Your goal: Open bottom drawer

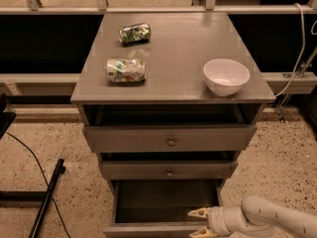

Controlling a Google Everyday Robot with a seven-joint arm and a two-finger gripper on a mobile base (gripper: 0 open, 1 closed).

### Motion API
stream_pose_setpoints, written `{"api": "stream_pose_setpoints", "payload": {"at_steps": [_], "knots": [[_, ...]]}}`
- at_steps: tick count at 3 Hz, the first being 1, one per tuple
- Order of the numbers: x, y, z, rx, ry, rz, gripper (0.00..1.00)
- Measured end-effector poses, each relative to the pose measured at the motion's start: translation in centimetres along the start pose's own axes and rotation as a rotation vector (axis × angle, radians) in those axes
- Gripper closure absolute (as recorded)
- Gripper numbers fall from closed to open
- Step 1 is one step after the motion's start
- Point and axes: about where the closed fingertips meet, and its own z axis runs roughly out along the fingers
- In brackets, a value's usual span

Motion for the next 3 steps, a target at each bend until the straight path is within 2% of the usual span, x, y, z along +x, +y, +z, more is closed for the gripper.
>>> {"api": "stream_pose_setpoints", "payload": {"at_steps": [1, 2, 3], "knots": [[2.0, -0.9, 0.9, 0.041, 0.038, 0.055, 0.73], [3.2, -1.9, 2.5, 0.032, 0.072, 0.069, 0.96], [4.8, -3.2, 4.0, -0.004, 0.089, 0.076, 1.0]]}}
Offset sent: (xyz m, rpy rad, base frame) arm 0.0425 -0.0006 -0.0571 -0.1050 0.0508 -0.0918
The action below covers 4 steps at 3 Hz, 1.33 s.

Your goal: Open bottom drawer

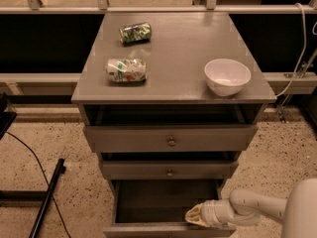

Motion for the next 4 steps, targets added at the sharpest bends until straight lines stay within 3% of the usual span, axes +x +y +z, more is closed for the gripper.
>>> {"api": "stream_pose_setpoints", "payload": {"at_steps": [1, 3, 4], "knots": [[1.5, -1.6, 1.5, -0.033, 0.018, -0.008, 1.0], [3.9, -3.8, 3.3, -0.088, 0.044, -0.086, 1.0], [5.5, -3.9, 4.2, -0.137, 0.068, -0.122, 1.0]]}}
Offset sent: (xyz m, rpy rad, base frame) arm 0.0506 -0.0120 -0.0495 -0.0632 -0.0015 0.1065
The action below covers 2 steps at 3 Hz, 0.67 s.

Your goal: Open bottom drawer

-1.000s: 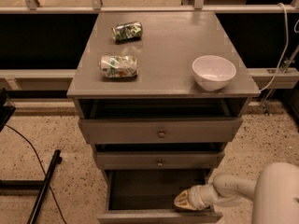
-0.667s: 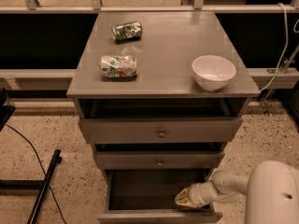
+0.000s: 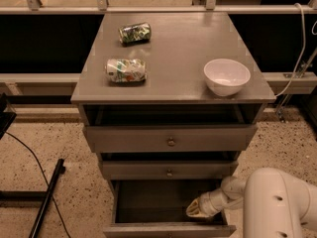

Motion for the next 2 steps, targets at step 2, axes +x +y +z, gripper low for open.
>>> {"api": "stream_pose_setpoints", "payload": {"at_steps": [2], "knots": [[3.7, 4.0, 2.8, -0.122, 0.064, 0.014, 1.0]]}}
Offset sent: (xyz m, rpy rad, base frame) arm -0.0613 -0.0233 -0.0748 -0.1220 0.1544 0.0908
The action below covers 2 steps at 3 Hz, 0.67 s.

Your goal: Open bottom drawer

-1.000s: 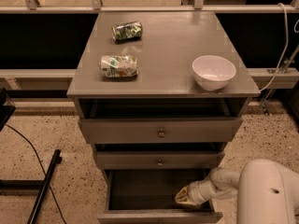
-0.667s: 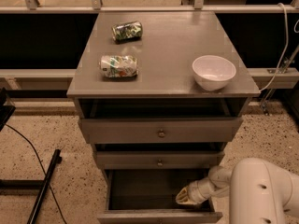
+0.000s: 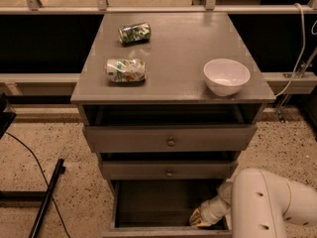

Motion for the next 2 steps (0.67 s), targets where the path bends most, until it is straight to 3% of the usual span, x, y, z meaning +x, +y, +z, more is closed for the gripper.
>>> {"api": "stream_pose_setpoints", "payload": {"at_steps": [1, 2], "knots": [[-0.5, 2.6, 0.4, -0.004, -0.007, -0.01, 1.0], [-3.2, 6.4, -0.2, 0.02, -0.067, -0.029, 1.0]]}}
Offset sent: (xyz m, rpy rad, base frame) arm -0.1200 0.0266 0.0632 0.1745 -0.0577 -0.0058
